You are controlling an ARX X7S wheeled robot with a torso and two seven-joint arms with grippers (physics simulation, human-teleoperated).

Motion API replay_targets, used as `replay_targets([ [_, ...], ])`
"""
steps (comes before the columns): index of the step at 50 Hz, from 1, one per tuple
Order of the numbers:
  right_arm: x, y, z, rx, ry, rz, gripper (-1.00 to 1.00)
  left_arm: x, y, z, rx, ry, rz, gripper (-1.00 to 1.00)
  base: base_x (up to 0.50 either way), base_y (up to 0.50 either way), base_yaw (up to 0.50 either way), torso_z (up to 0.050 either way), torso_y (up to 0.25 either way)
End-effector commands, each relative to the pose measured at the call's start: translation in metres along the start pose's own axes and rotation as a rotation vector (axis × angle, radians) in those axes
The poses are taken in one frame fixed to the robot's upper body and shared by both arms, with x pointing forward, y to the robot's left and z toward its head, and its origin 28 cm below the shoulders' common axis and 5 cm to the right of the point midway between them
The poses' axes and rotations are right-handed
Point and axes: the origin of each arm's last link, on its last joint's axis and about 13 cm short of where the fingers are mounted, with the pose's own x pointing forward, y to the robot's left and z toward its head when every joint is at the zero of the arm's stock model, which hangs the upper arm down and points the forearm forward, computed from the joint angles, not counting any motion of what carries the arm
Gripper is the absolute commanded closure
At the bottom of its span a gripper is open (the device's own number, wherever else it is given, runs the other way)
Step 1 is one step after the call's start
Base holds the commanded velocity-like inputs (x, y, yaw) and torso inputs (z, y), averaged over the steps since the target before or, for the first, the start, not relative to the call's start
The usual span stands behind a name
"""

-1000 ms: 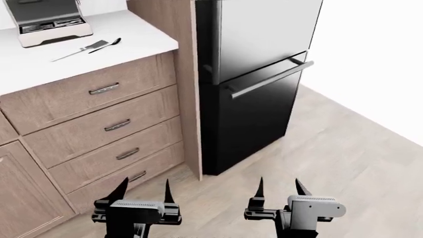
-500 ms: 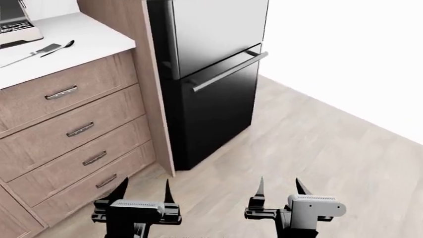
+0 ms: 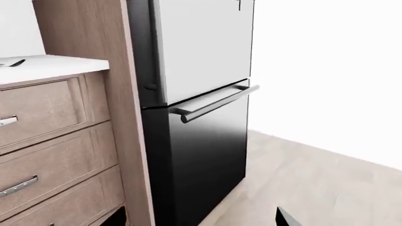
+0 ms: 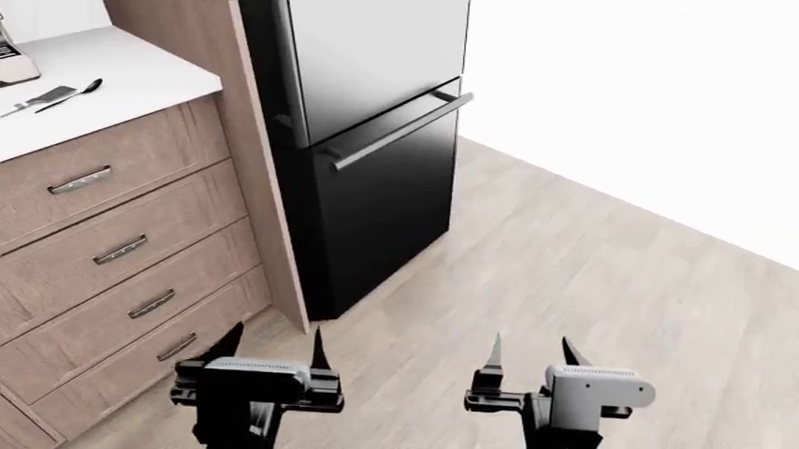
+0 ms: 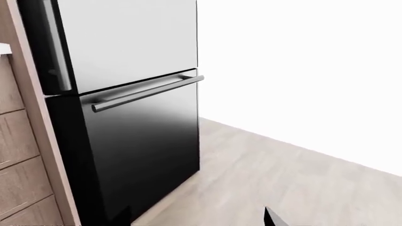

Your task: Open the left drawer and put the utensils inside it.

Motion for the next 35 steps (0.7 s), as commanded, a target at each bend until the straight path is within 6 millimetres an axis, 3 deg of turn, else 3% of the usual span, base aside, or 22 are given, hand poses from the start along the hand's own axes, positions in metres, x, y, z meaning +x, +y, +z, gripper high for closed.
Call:
replay_targets([
  [1, 0.001, -0.001, 0.008, -0.024, 0.032, 0.003, -1.0, -0.003, 0.005, 0.129, -0.028, -0.019, -0.155, -1.0, 0.0, 0.0, 0.0, 0.0, 0.0],
  [3, 0.002, -0.002, 0.01, -0.015, 0.065, 0.02, -1.0, 0.01, 0.016, 0.19, -0.14, -0.105, -0.042, -1.0, 0.0, 0.0, 0.0, 0.0, 0.0],
  [4, 0.003, -0.002, 0.013, -0.01, 0.072, 0.027, -1.0, 0.018, 0.021, 0.207, -0.108, -0.037, -0.008, -1.0, 0.0, 0.0, 0.0, 0.0, 0.0],
  [5, 0.003, -0.002, 0.013, -0.01, 0.073, 0.027, -1.0, 0.01, 0.019, 0.2, -0.007, 0.068, -0.058, -1.0, 0.0, 0.0, 0.0, 0.0, 0.0],
  [6, 0.003, -0.001, 0.017, -0.001, 0.091, 0.048, -1.0, 0.019, 0.019, 0.223, 0.07, 0.084, -0.067, -1.0, 0.0, 0.0, 0.0, 0.0, 0.0],
  [7, 0.004, -0.001, 0.018, -0.009, 0.098, 0.05, -1.0, 0.017, 0.015, 0.251, 0.124, 0.016, -0.115, -1.0, 0.0, 0.0, 0.0, 0.0, 0.0],
  [8, 0.005, -0.001, 0.024, -0.007, 0.101, 0.05, -1.0, 0.018, 0.015, 0.267, 0.096, 0.018, -0.161, -1.0, 0.0, 0.0, 0.0, 0.0, 0.0],
  [12, 0.006, -0.002, 0.03, -0.003, 0.096, 0.047, -1.0, 0.028, 0.016, 0.307, 0.174, 0.0, -0.147, -1.0, 0.0, 0.0, 0.0, 0.0, 0.0],
  [22, 0.008, -0.002, 0.027, 0.01, 0.093, 0.026, -1.0, 0.065, 0.026, 0.367, 0.209, 0.038, -0.067, -1.0, 0.0, 0.0, 0.0, 0.0, 0.0],
  [29, 0.007, -0.002, 0.028, 0.018, 0.082, 0.032, -1.0, 0.076, 0.03, 0.376, 0.188, 0.042, -0.035, -1.0, 0.04, 0.03, 0.0, 0.0, 0.0],
  [35, 0.006, -0.001, 0.028, 0.007, 0.065, 0.047, -1.0, 0.079, 0.033, 0.384, 0.178, 0.04, -0.033, -1.0, 0.0, 0.0, 0.5, 0.0, 0.0],
])
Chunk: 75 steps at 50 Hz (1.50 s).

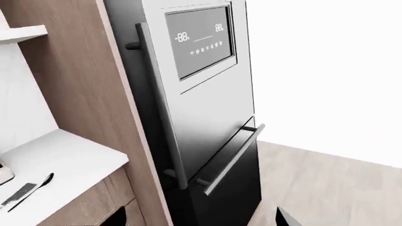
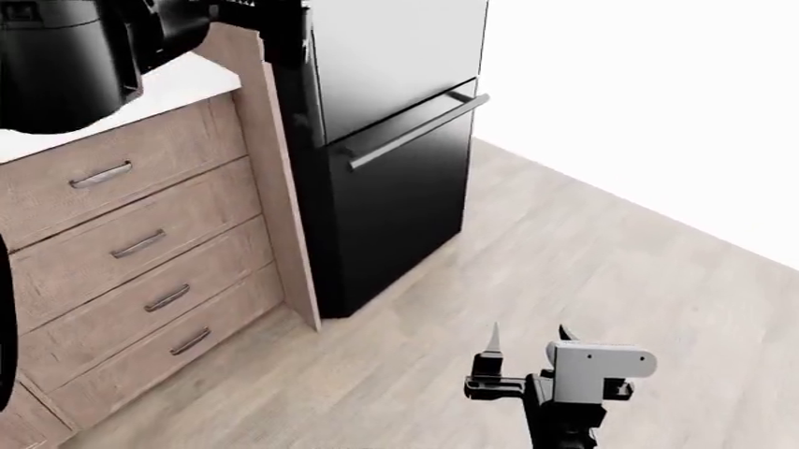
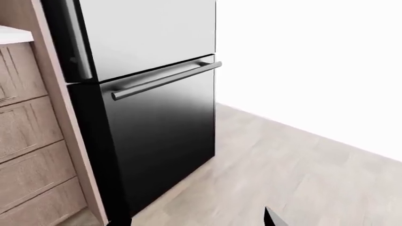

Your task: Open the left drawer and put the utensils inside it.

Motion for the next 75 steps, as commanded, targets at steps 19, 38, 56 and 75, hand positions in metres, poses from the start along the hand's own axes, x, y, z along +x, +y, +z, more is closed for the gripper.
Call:
replay_targets([
  [19, -0.001, 0.003, 0.003, -0.004, -0.001, 0.03, -1.0, 0.001, 0.018, 0.037, 0.027, -0.001, 0.043, -1.0, 0.02, 0.01, 0.26, 0.0, 0.0],
  [38, 0.0, 0.003, 0.002, 0.0, 0.002, 0.022, -1.0, 0.006, 0.02, 0.036, 0.017, 0.007, 0.043, -1.0, 0.53, 0.19, 0.0, 0.0, 0.0],
  [56, 0.0, 0.005, 0.003, -0.004, 0.008, 0.027, -1.0, 0.061, 0.02, 0.039, -0.029, 0.195, 0.006, -1.0, 0.54, 0.19, 0.0, 0.0, 0.0],
  [75, 0.002, 0.007, 0.001, -0.009, 0.01, 0.032, -1.0, 0.082, -0.011, 0.052, 0.134, 0.261, 0.036, -1.0, 0.54, 0.19, 0.0, 0.0, 0.0],
])
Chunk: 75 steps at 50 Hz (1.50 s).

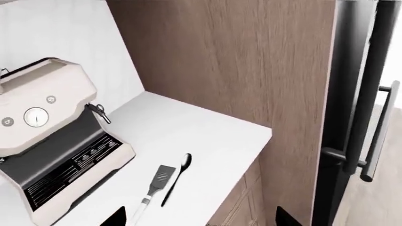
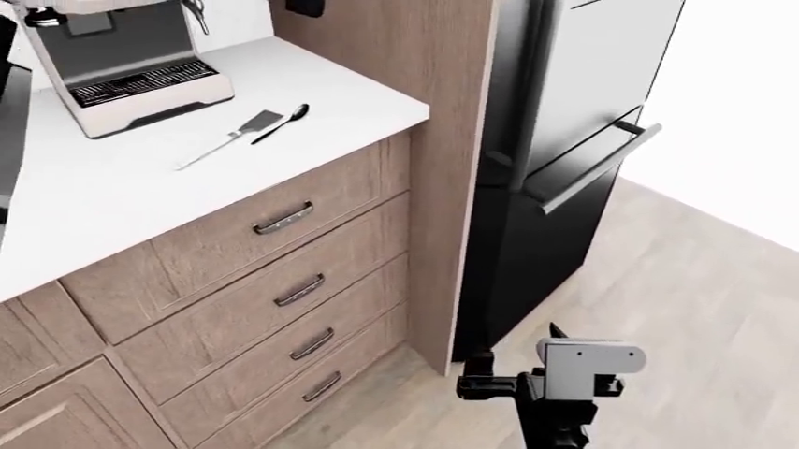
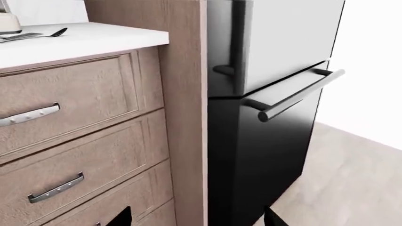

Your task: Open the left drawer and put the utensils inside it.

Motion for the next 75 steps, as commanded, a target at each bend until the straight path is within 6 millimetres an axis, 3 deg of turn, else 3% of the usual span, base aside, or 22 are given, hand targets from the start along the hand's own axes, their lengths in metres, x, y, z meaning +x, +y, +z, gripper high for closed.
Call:
replay_targets([
  [1, 0.001, 0.001, 0.0, -0.003, 0.001, 0.004, -1.0, 0.012, -0.019, 0.007, 0.089, 0.053, 0.015, -1.0, 0.54, 0.19, 0.0, 0.0, 0.0],
  [7, 0.002, 0.001, -0.001, 0.022, -0.002, -0.005, -1.0, 0.007, -0.038, -0.001, 0.139, 0.054, -0.057, -1.0, 0.27, 0.09, 0.0, 0.0, 0.0],
  [16, -0.001, 0.001, 0.0, 0.035, -0.018, 0.031, -1.0, 0.003, -0.045, -0.005, 0.158, 0.04, -0.071, -1.0, 0.19, -0.18, 0.0, 0.0, 0.002],
  [35, -0.001, -0.001, 0.0, 0.022, -0.007, 0.014, -1.0, 0.007, -0.036, -0.002, 0.132, 0.045, -0.037, -1.0, 0.37, -0.33, 0.0, 0.0, 0.001],
  [42, -0.002, -0.001, -0.001, 0.056, -0.008, 0.039, -1.0, 0.007, -0.023, -0.001, 0.095, 0.046, -0.017, -1.0, 0.32, -0.29, 0.0, 0.0, 0.0],
  [47, -0.005, 0.0, 0.004, 0.144, 0.015, 0.121, -1.0, 0.007, -0.016, 0.003, 0.081, 0.044, 0.001, -1.0, 0.0, 0.0, 0.0, 0.0, 0.002],
  [75, -0.002, 0.0, 0.0, 0.105, 0.018, 0.069, -1.0, 0.005, -0.023, 0.001, 0.096, 0.043, -0.016, -1.0, 0.19, 0.21, 0.0, 0.0, 0.0],
])
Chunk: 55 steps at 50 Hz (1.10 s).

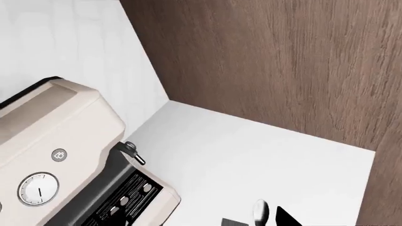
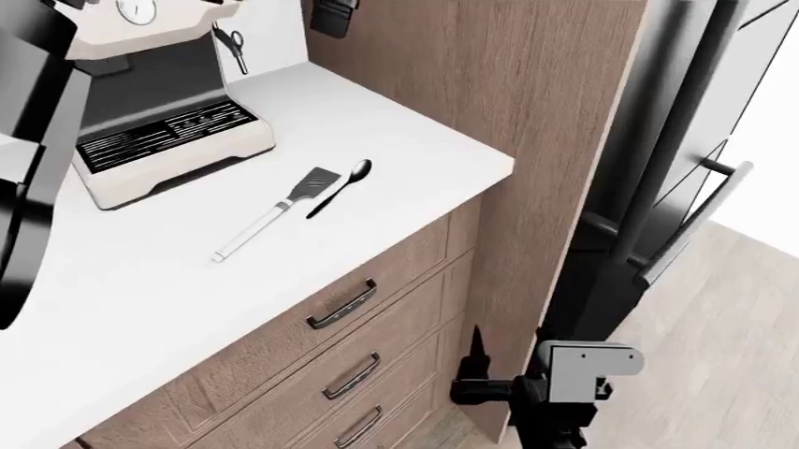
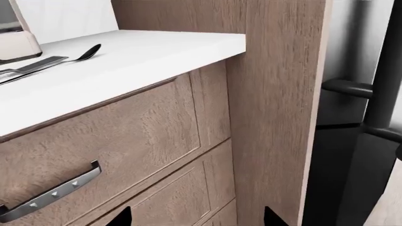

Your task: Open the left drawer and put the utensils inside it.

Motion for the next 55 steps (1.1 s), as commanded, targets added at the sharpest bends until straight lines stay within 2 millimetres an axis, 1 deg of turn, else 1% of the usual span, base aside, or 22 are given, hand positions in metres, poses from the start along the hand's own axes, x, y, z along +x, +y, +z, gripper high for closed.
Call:
replay_targets([
  [1, 0.0011, -0.0016, 0.0001, 0.004, 0.0, -0.011, -1.0, -0.0008, -0.003, -0.0003, 0.007, -0.003, -0.01, -1.0, 0.0, 0.0, 0.0, 0.0, 0.0],
  [5, 0.0007, -0.0021, -0.0021, 0.017, -0.016, 0.009, -1.0, -0.0002, -0.0054, -0.0005, 0.015, -0.002, -0.016, -1.0, 0.11, -0.1, 0.0, 0.0, 0.0],
  [7, 0.0002, -0.0023, 0.0006, 0.018, -0.017, 0.007, -1.0, 0.0001, -0.0057, -0.0005, 0.017, -0.001, -0.016, -1.0, 0.37, -0.33, 0.0, 0.0, 0.0],
  [21, 0.0009, -0.0027, -0.0018, 0.018, -0.001, -0.006, -1.0, 0.0006, -0.0046, -0.0008, 0.012, 0.001, -0.018, -1.0, 0.43, -0.27, 0.0, 0.0, 0.001],
  [26, 0.0012, -0.0025, -0.0031, 0.019, 0.003, -0.001, -1.0, 0.0014, -0.0048, -0.0015, 0.012, 0.003, -0.018, -1.0, 0.11, -0.01, 0.0, 0.0, 0.0],
  [27, 0.002, -0.003, -0.0061, 0.011, 0.007, -0.011, -1.0, 0.0011, -0.0049, -0.0012, 0.009, 0.003, -0.022, -1.0, 0.0, 0.0, 0.0, 0.0, 0.0],
  [31, 0.0017, -0.0034, -0.0031, 0.021, 0.003, -0.016, -1.0, 0.0004, -0.0053, -0.0014, 0.012, 0.003, -0.021, -1.0, 0.17, 0.19, 0.0, 0.0, 0.0],
  [32, 0.0026, -0.0046, -0.0067, 0.023, 0.005, -0.024, -1.0, 0.0003, -0.0054, -0.0015, 0.013, 0.002, -0.021, -1.0, 0.0, 0.0, 0.0, 0.0, 0.0],
  [34, 0.0023, -0.0046, -0.0077, 0.023, 0.009, -0.023, -1.0, 0.0003, -0.0055, -0.0018, 0.015, 0.003, -0.02, -1.0, 0.0, 0.0, 0.0, 0.0, 0.0],
  [38, 0.0024, -0.0049, -0.0066, -0.001, 0.001, -0.042, -1.0, 0.0001, -0.0053, -0.0013, 0.015, 0.003, -0.018, -1.0, 0.0, 0.0, 0.0, 0.0, 0.0],
  [44, 0.0032, -0.0051, -0.0059, 0.039, 0.003, -0.032, -1.0, 0.0008, -0.0059, -0.0012, 0.017, 0.003, -0.021, -1.0, 0.08, 0.08, 0.0, 0.0, 0.0],
  [47, 0.0029, -0.0056, -0.0055, 0.02, -0.005, -0.045, -1.0, 0.0003, -0.0062, -0.0005, 0.018, 0.001, -0.022, -1.0, 0.0, 0.0, 0.0, 0.0, 0.0],
  [48, 0.0017, -0.0057, -0.0051, 0.022, -0.028, -0.036, -1.0, 0.0006, -0.0064, -0.0005, 0.021, 0.001, -0.023, -1.0, 0.25, 0.07, 0.0, 0.0, 0.0],
  [51, 0.0025, -0.0058, -0.0064, 0.04, 0.005, -0.032, -1.0, 0.0013, -0.0068, -0.0012, 0.021, 0.003, -0.025, -1.0, 0.55, 0.05, 0.0, 0.0, 0.0],
  [55, 0.0028, -0.0055, -0.0071, 0.043, 0.007, -0.034, -1.0, 0.0017, -0.0072, -0.0022, 0.022, 0.005, -0.028, -1.0, 0.03, 0.0, 0.0, 0.0, 0.003],
])
